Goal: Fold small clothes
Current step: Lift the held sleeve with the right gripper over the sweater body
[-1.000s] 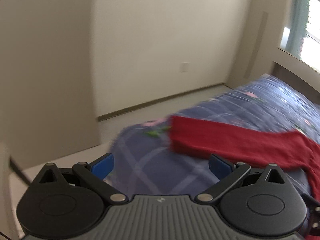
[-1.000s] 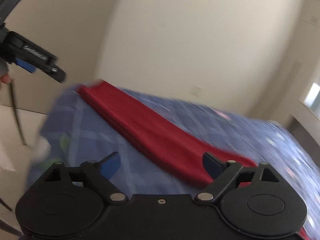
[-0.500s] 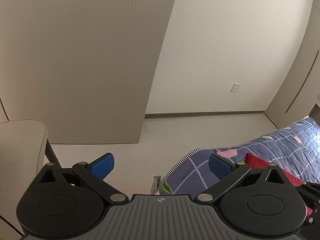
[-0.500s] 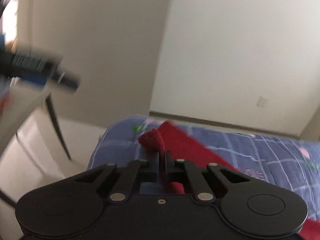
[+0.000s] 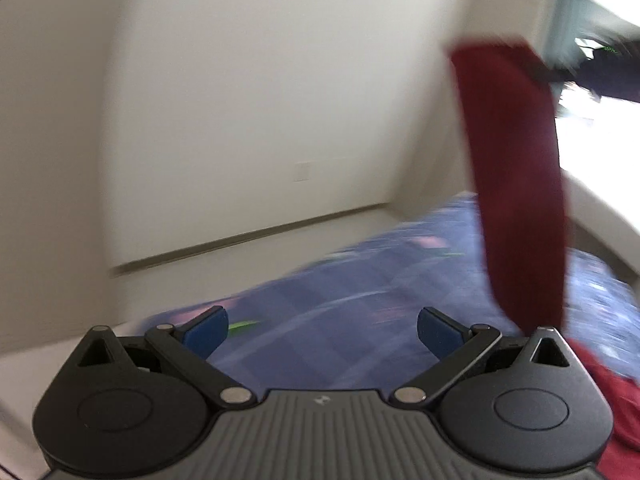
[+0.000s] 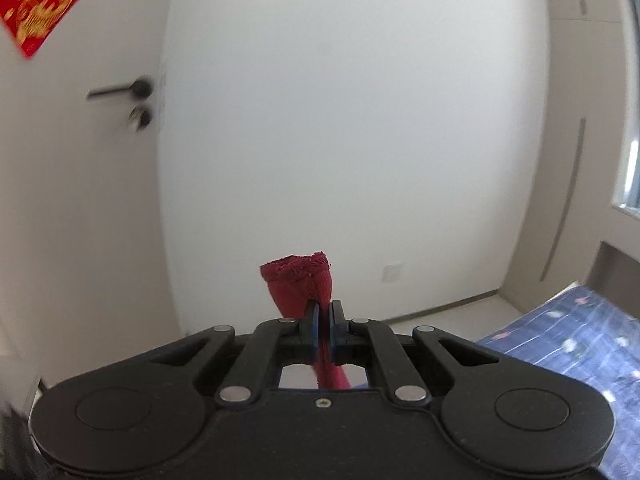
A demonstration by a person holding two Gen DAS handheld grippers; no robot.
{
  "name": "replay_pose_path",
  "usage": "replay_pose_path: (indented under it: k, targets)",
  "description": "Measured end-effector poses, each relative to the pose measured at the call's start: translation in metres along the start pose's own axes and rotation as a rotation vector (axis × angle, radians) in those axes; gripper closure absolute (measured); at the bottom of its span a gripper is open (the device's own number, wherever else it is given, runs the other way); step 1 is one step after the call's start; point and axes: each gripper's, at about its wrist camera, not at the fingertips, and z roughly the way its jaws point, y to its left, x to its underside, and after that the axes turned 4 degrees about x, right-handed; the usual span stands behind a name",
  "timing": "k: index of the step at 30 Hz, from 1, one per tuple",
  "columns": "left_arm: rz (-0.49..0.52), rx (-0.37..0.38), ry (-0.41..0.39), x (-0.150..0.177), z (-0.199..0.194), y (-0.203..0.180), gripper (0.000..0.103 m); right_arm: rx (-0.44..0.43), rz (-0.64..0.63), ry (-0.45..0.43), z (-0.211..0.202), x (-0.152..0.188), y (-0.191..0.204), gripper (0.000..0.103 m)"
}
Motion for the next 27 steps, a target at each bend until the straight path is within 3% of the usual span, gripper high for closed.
replay_pose_path:
  k: [5, 11, 14, 17, 19, 20, 21, 23, 27]
  targets:
    - [0.125, 0.217, -0.024, -0.011, 0.047, -0.079, 0.000, 0.017, 0.029, -0.030, -0.027, -0.016, -0.037, 0.099]
    - [0.264, 0.406, 0.016, -0.008, 0.078, -0.145, 0.000, 0.022, 0.053, -0.070, -0.046, -0.009, -0.059, 0.099]
    - [0.345, 0.450, 0.043, 0.011, 0.080, -0.174, 0.000, 0.015, 0.067, -0.080, -0.051, 0.003, -0.062, 0.099]
    - [0.399, 0.418, 0.044, 0.023, 0.086, -0.195, 0.000, 0.017, 0.077, -0.092, -0.057, 0.016, -0.069, 0.099]
    - [0.439, 0.319, 0.047, 0.029, 0.097, -0.209, 0.001, 0.045, 0.074, -0.119, -0.065, 0.023, -0.077, 0.099]
    - [0.445, 0.279, 0.049, 0.029, 0.094, -0.214, 0.010, 0.057, 0.083, -0.134, -0.069, 0.027, -0.084, 0.099]
    - [0.447, 0.244, 0.059, 0.029, 0.098, -0.218, 0.024, 0.072, 0.097, -0.152, -0.075, 0.032, -0.090, 0.099]
    - [0.447, 0.190, 0.088, 0.027, 0.106, -0.225, 0.034, 0.117, 0.130, -0.191, -0.093, 0.045, -0.110, 0.099]
    - [0.468, 0.123, 0.058, 0.026, 0.112, -0.234, 0.034, 0.252, 0.189, -0.236, -0.140, 0.093, -0.151, 0.099]
